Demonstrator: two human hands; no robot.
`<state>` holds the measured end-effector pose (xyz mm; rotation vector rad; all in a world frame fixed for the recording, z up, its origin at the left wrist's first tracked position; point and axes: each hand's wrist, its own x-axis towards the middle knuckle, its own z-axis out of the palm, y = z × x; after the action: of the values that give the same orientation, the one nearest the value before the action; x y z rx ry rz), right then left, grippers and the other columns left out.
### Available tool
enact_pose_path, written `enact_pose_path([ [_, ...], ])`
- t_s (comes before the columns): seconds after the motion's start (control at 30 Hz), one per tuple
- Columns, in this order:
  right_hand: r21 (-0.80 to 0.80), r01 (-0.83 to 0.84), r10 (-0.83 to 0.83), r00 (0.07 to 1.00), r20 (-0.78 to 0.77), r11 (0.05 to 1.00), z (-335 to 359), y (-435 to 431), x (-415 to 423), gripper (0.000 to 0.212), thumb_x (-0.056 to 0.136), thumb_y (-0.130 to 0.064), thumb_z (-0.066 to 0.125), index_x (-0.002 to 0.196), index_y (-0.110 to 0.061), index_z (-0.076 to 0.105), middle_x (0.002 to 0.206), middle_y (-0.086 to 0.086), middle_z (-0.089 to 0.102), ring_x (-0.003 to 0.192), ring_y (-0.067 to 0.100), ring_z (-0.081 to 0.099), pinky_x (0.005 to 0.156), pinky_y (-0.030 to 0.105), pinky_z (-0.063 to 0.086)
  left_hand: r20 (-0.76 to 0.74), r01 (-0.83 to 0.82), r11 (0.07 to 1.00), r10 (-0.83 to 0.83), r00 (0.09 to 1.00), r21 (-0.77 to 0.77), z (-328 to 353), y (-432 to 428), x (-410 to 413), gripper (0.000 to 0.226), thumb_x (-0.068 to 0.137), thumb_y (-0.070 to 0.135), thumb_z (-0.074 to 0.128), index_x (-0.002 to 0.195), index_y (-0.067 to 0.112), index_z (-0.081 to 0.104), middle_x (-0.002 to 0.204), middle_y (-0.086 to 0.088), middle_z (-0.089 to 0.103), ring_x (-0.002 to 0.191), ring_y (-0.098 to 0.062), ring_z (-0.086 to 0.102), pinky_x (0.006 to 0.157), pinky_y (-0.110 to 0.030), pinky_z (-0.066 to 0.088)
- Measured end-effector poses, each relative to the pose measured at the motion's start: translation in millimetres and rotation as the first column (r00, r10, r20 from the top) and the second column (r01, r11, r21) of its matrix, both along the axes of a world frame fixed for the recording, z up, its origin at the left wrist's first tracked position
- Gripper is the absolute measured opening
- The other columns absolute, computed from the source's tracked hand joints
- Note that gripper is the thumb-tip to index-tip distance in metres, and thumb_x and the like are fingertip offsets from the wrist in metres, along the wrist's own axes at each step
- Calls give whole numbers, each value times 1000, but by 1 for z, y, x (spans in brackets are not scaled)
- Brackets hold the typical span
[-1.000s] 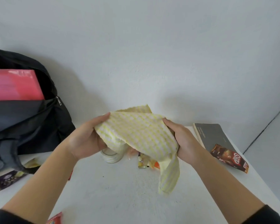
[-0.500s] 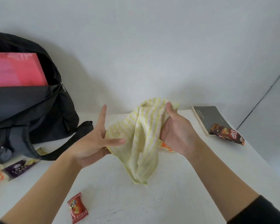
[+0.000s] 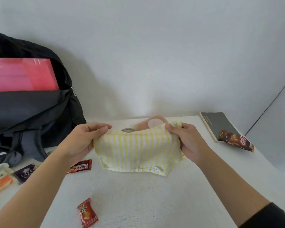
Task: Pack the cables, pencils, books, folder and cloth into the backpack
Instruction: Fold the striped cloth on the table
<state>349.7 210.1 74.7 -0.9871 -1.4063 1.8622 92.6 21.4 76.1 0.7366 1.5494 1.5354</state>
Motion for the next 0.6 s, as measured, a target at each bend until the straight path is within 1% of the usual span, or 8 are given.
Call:
enact_pose_path([
  [0.07,-9,-16,16,1000,-5,1000,2,2,-2,20,95,-12,69,108,3,72,104,16,78,95,24,76,80,35,59,-22,30,1000,-30,999,2,3,-3,-6,43,73,25,88,111,7,78,114,-23,74,94,-23,74,83,-27,62],
  [0.17,65,-28,21,995,101,997,5,11,-6,16,95,-13,68,104,-2,76,103,12,78,97,24,73,88,38,55,-214,38,998,-46,976,-41,9,-8,-19,67,49,46,101,107,19,79,106,-15,78,99,-27,75,91,-36,59],
  [0.23,181,-4,-34,978,206,984,10,16,-11,11,94,-16,70,96,-8,77,89,1,76,82,12,68,75,29,49,-332,-29,998,10,943,-54,15,-5,-25,47,64,31,96,106,18,78,99,-10,80,97,-28,76,94,-35,56],
  [0.3,270,48,-108,971,211,962,16,22,-20,10,94,-20,72,93,-11,76,85,-4,72,78,10,63,71,28,42,-394,-95,994,69,917,-48,23,4,-29,33,75,14,87,107,14,77,93,-6,81,93,-24,77,85,-22,58],
  [0.37,317,98,-143,982,120,943,26,26,-32,12,95,-23,72,95,-11,75,86,-1,70,76,14,59,72,29,42,-441,-159,987,142,886,-2,35,13,-36,30,78,10,85,107,11,77,89,-2,81,85,-15,77,71,-10,55],
  [0.43,318,140,-130,990,-54,938,40,29,-39,20,97,-23,70,97,-3,72,85,6,61,70,16,48,68,31,39,-439,-205,973,233,868,109,51,18,-43,31,77,11,86,106,10,77,86,1,80,70,-5,73,65,-8,51],
  [0.53,303,170,-98,966,-241,938,53,32,-38,16,99,-23,67,91,-11,71,77,1,49,63,12,37,60,26,36,-446,-173,952,273,852,252,70,12,-48,30,77,17,86,105,11,76,84,-1,76,63,-6,63,62,-14,49],
  [0.6,273,124,-58,970,-238,954,44,31,-34,16,98,-22,67,84,-15,69,74,-2,51,63,12,41,62,27,37,-508,-123,970,214,834,208,66,5,-46,22,81,18,83,101,13,76,85,-5,77,69,-14,68,68,-20,53],
])
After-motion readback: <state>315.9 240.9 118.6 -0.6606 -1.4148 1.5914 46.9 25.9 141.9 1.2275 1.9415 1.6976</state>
